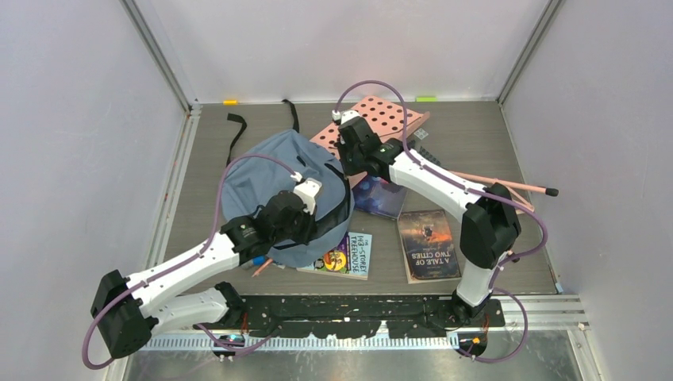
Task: Pack the student bag
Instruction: Unzip the student bag at the center of the board.
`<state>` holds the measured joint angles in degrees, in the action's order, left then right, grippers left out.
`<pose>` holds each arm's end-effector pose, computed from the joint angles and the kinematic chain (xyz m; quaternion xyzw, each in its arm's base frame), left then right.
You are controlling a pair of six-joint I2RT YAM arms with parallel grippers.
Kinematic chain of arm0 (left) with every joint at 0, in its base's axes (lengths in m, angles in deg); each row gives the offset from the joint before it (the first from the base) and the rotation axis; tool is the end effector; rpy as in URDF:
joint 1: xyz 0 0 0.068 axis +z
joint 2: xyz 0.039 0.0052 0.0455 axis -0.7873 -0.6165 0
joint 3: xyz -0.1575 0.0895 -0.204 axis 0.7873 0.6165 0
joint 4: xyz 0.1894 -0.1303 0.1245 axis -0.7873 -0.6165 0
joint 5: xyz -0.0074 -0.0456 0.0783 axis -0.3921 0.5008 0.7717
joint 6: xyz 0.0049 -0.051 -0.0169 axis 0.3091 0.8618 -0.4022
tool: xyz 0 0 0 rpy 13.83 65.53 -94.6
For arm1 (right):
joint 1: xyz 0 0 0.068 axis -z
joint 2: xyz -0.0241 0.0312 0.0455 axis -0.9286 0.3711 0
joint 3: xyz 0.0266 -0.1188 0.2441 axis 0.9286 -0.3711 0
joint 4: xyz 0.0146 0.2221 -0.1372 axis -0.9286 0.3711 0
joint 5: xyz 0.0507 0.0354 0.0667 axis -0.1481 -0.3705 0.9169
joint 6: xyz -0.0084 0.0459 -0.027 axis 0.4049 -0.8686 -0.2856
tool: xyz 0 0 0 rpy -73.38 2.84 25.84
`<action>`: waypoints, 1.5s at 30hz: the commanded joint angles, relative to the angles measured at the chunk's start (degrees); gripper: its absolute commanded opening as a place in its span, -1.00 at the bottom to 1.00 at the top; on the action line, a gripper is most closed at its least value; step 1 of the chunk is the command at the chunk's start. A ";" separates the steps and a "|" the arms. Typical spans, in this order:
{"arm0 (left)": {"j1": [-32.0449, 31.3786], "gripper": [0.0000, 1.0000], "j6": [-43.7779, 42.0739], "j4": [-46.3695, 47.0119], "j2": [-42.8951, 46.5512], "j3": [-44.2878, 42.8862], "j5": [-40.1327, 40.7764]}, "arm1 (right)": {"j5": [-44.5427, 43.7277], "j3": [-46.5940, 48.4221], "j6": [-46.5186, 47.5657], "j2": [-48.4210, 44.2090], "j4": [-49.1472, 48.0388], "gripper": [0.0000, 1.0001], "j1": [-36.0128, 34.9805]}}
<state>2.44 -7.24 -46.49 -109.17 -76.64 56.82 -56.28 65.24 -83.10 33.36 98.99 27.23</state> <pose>0.1448 -0.1638 0.2561 0.2150 0.8776 -0.2006 0.3786 0.3078 0.2577 0.2929 -0.1814 0.8969 0.0922 0.3928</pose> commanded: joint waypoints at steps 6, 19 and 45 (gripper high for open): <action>0.01 -0.07 3.55 0.38 -5.17 -8.37 0.87 | 4.59 3.58 0.25 -0.10 -3.19 -0.98 1.46; 0.01 0.51 2.79 2.82 -21.62 -20.53 5.26 | 5.33 0.60 -1.65 -2.82 -4.19 -0.99 1.42; 0.01 -0.83 7.08 -2.94 -15.70 -14.74 7.02 | 3.94 0.16 -1.00 -2.93 -5.57 -0.99 1.39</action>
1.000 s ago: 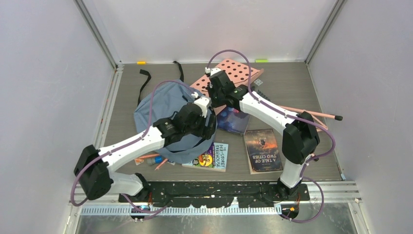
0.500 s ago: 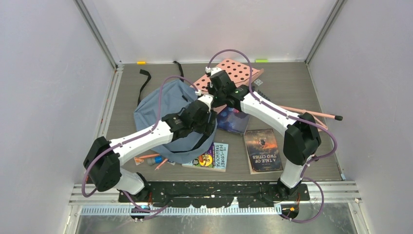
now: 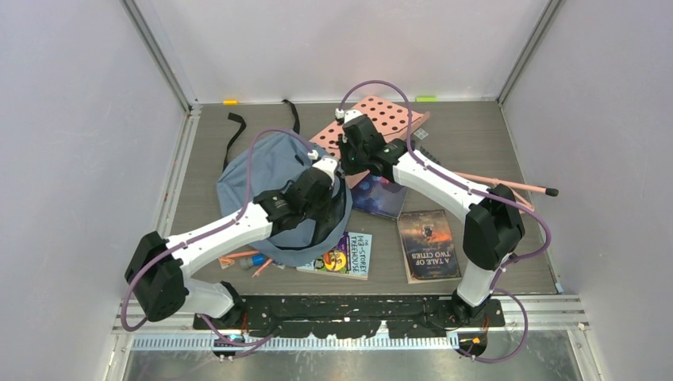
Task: Pack the student bag
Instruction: Unzip the student bag at the center of the board.
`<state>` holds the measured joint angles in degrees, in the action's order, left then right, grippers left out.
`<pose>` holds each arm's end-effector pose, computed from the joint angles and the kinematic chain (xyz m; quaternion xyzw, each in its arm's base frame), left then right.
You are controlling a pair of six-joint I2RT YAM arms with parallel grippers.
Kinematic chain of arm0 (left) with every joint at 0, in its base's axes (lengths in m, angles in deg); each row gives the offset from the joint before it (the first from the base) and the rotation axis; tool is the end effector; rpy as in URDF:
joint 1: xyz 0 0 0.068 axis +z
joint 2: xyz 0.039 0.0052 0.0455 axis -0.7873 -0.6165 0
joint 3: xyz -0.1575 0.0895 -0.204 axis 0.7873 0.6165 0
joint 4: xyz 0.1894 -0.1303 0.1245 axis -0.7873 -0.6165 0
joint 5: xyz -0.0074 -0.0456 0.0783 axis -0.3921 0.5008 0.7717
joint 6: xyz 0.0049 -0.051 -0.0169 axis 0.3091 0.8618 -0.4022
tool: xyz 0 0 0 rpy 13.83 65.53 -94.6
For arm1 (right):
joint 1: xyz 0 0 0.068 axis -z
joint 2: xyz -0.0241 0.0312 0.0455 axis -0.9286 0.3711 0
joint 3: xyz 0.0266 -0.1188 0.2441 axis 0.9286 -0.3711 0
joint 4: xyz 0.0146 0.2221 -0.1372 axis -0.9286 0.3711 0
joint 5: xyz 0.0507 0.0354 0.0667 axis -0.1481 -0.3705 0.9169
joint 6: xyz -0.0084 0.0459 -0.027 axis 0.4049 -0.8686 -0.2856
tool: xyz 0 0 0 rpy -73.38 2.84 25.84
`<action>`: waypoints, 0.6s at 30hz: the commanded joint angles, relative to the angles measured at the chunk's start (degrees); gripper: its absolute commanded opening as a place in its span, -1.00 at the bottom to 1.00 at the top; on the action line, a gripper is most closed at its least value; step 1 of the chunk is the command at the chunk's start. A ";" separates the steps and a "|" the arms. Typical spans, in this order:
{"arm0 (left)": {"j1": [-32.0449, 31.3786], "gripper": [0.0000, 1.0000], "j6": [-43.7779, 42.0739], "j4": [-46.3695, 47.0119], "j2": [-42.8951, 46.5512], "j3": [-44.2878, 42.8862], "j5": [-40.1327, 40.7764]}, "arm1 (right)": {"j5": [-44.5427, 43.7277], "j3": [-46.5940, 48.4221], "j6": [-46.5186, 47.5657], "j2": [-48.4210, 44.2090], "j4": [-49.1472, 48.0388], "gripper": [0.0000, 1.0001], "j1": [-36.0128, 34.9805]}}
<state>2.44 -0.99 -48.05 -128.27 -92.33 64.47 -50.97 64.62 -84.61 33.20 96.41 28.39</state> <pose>0.1959 -0.2163 0.2673 0.1463 0.9050 -0.1461 0.3717 0.3126 0.2555 0.2936 -0.1763 0.8932 0.1399 0.3893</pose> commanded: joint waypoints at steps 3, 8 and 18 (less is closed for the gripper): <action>0.01 -1.00 0.08 -1.10 5.98 2.10 -2.20 | -1.54 1.48 1.07 -1.83 -3.54 -0.99 0.25; 0.01 -1.00 -3.26 -1.02 8.28 3.16 -9.92 | -2.25 3.84 2.26 0.58 -4.70 -0.99 0.28; 0.01 -1.00 -6.70 -5.49 9.83 2.37 -11.88 | -0.20 10.80 4.08 7.19 -5.60 -0.99 0.28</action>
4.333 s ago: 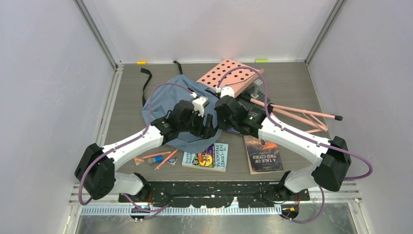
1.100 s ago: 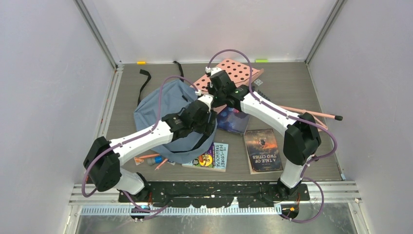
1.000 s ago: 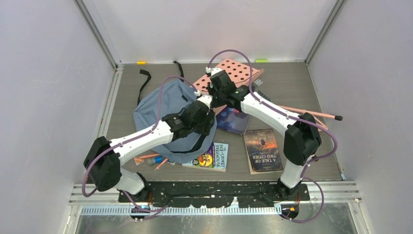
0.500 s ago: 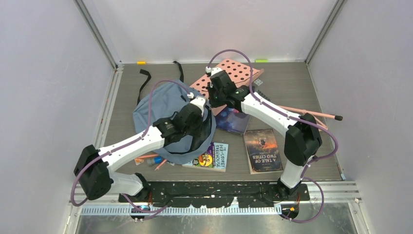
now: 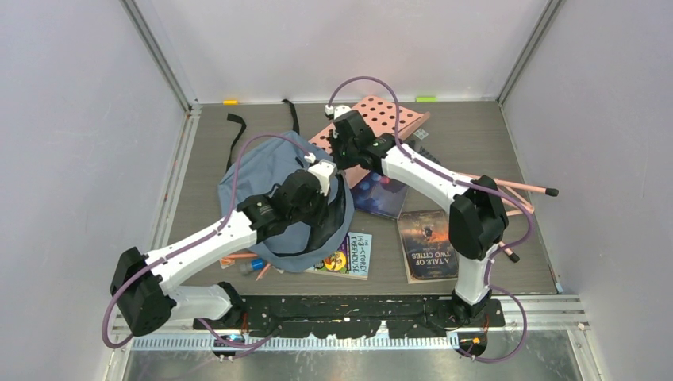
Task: Pack the student bag
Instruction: Unzip the student bag at the center of the board.
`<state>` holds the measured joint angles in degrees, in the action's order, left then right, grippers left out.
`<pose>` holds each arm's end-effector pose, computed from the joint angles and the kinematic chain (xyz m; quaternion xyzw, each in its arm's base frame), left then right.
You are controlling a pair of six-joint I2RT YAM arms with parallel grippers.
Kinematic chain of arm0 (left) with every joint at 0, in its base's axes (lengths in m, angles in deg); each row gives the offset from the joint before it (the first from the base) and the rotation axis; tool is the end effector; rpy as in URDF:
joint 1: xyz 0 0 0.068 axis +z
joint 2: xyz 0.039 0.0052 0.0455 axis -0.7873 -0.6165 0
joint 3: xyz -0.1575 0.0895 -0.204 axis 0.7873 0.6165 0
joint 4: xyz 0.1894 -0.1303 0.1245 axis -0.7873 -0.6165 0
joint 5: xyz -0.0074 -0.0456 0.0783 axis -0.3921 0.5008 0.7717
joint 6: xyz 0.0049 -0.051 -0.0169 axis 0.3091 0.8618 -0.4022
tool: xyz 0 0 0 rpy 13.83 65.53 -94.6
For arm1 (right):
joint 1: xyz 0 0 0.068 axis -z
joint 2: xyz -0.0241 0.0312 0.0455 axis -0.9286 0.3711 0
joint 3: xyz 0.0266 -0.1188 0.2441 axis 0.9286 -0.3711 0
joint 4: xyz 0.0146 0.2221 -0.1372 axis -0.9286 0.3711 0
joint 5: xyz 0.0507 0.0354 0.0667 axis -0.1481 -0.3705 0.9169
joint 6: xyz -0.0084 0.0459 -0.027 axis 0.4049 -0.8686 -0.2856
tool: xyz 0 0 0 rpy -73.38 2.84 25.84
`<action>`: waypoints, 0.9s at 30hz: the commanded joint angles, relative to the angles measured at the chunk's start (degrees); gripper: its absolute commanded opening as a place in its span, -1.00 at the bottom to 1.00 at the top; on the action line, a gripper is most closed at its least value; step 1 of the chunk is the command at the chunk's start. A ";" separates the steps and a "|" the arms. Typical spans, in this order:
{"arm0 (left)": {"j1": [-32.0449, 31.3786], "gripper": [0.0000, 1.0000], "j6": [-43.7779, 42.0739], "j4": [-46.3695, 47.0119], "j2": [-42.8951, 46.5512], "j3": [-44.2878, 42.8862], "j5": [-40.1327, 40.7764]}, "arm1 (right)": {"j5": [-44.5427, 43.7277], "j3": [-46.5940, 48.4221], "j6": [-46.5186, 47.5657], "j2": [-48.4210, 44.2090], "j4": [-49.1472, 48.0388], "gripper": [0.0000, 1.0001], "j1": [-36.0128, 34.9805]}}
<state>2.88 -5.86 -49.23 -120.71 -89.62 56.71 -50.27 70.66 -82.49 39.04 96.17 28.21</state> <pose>0.1765 -0.1978 0.2835 0.2032 0.8853 -0.1984 0.3682 0.3320 0.2740 0.2887 -0.1962 0.8877 0.1400 0.3924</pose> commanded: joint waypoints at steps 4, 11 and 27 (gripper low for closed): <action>-0.42 -1.00 -1.86 -4.19 1.79 -0.67 -4.98 | 0.20 7.63 2.45 4.36 -5.69 -0.99 0.50; -0.42 -1.00 -2.30 -4.94 -0.51 -3.42 -5.67 | 1.48 13.34 2.45 10.09 -6.44 -0.99 0.43; 3.92 -1.00 1.38 -4.52 -1.92 -4.46 -4.44 | 1.23 21.80 2.19 15.87 -4.27 -0.48 0.44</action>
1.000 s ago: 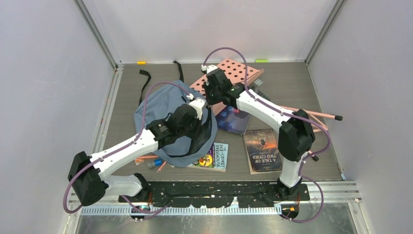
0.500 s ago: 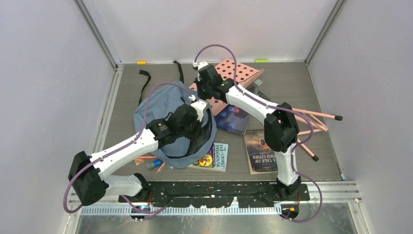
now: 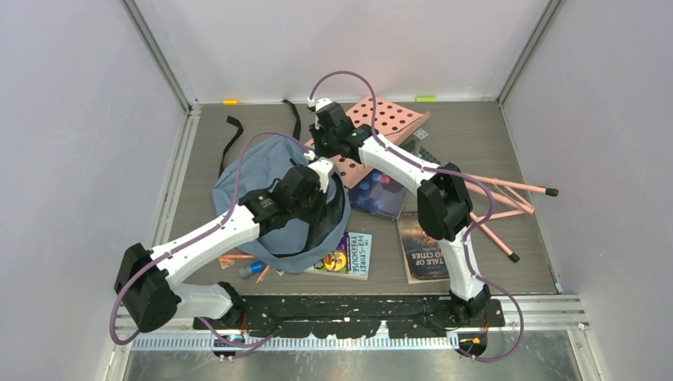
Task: Pack the student bag
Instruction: Unzip the student bag at the center of the board, then pick up the book from the center of the board.
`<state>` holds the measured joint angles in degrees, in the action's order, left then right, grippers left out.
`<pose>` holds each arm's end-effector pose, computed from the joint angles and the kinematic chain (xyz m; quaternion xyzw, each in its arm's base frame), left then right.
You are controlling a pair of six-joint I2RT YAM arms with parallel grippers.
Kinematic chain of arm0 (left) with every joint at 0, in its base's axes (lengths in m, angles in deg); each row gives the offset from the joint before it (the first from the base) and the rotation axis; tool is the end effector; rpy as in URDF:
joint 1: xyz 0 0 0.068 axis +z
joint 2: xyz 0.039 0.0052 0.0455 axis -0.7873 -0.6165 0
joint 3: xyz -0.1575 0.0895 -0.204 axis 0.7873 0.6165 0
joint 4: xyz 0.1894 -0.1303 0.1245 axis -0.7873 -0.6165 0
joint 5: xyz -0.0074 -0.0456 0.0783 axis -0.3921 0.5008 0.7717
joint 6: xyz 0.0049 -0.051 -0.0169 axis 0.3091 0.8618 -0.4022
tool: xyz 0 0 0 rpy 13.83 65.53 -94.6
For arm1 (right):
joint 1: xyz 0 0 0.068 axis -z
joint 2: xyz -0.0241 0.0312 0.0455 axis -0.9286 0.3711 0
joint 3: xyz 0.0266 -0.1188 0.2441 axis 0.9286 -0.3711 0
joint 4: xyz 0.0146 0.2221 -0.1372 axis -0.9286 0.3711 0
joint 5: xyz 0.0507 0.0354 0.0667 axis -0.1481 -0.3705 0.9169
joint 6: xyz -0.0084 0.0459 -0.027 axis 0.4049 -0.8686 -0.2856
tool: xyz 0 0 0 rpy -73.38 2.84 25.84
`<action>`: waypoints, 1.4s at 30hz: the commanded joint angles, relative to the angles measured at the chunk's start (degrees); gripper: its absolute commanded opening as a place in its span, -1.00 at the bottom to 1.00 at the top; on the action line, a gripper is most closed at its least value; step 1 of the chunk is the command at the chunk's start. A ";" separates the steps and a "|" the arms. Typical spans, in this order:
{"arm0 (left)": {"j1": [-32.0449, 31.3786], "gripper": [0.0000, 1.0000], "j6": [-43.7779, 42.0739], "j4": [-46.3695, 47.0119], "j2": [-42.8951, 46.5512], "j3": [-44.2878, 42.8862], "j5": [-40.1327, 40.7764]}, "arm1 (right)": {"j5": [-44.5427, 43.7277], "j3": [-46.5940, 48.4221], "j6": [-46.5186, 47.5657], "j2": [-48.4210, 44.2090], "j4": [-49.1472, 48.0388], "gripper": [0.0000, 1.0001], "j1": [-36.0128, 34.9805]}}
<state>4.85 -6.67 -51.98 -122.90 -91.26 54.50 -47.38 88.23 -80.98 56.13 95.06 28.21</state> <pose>0.1858 -0.1965 0.2796 0.2057 0.8972 -0.1894 0.3417 0.3869 0.3223 0.2596 -0.2164 0.8777 0.1613 0.3960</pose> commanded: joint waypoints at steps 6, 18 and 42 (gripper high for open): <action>9.22 -1.00 3.34 -0.80 -1.72 -5.65 -3.43 | -5.82 2.42 0.31 -8.39 -0.05 0.40 0.46; 22.99 -1.00 0.85 -1.25 -11.81 -14.98 -14.09 | -14.61 -24.11 -9.50 -35.89 11.70 0.83 2.60; 34.23 -1.00 -9.31 -6.64 -19.24 -19.07 -18.05 | 8.91 -62.43 -21.33 -46.78 -15.68 0.77 25.35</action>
<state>36.73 -13.34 -59.24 -140.05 -108.07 36.82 -44.72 26.79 -101.35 7.41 87.71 52.21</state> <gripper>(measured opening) 0.039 0.901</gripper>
